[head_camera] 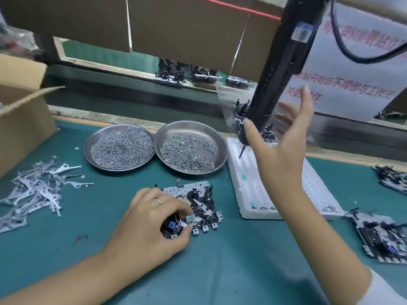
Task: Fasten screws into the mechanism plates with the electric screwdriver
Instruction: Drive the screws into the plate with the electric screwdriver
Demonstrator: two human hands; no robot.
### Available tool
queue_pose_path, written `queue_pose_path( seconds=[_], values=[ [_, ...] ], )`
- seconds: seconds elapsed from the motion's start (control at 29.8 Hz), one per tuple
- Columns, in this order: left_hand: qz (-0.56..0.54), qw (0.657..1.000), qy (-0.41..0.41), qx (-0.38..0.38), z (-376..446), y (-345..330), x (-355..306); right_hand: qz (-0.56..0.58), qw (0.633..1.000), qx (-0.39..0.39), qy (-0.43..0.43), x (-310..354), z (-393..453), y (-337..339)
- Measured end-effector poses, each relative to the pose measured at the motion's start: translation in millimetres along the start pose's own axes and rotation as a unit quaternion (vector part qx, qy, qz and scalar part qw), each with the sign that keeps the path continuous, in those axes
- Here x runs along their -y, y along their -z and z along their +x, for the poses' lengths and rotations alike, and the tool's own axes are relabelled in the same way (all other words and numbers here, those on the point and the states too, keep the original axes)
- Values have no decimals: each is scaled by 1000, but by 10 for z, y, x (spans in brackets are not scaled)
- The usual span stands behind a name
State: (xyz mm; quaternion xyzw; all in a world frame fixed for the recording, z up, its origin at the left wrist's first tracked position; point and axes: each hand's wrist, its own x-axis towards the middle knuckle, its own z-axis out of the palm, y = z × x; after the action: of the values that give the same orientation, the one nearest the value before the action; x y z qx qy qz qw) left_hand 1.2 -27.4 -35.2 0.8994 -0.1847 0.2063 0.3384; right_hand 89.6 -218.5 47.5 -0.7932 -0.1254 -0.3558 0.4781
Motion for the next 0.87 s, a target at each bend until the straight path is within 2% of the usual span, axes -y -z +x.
queue_pose_path(
  seconds=[0.07, 0.23, 0.34, 0.5, 0.6, 0.87],
  values=[
    [-3, 1000, 3, -7, 17, -4, 5, 28, 999, 32, -1, 82, 200, -78],
    [-11, 1000, 6, -8, 51, -5, -32, 179, 983, -8, -30, 286, 296, -252],
    [-18, 1000, 11, -5, 72, 8, -43, 274, 960, -10, -49, 394, 125, -277],
    [-21, 999, 27, 0, 66, 32, -24, 409, 910, 63, -42, 498, -281, -287],
    [-21, 999, 28, 5, 72, 39, -19, 435, 893, 93, -67, 505, -457, -330],
    [-14, 1000, 9, -10, 59, 12, -22, 459, 880, 76, -95, 515, -577, -414]
  ],
)
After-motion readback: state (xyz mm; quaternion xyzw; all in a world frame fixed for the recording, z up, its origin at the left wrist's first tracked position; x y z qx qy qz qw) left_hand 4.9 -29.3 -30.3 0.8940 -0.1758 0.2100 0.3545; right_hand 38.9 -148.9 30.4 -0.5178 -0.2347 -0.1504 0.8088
